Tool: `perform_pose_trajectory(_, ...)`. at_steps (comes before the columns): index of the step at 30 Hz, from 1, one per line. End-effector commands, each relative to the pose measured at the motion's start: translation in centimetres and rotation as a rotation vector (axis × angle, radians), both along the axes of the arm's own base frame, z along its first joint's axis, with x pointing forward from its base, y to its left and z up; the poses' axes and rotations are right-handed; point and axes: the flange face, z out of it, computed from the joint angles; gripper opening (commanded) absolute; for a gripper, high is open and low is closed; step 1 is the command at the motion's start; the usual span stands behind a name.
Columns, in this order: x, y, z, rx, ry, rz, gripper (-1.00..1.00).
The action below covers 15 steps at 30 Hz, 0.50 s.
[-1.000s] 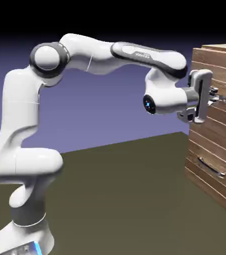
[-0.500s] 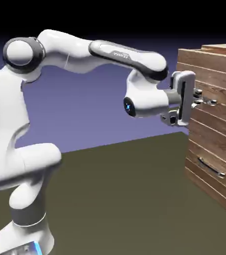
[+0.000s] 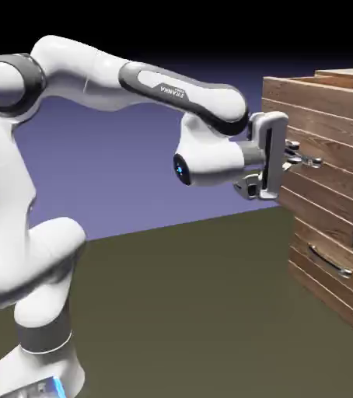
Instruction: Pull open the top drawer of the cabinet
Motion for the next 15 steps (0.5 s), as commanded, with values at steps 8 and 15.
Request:
perform_pose_trajectory(8, -8.7, 0.0, 0.0, 0.004, 0.0, -0.001, -1.0)
perform_pose_trajectory(15, -13.3, 0.1, 0.0, 0.001, 0.001, -0.001, 1.0)
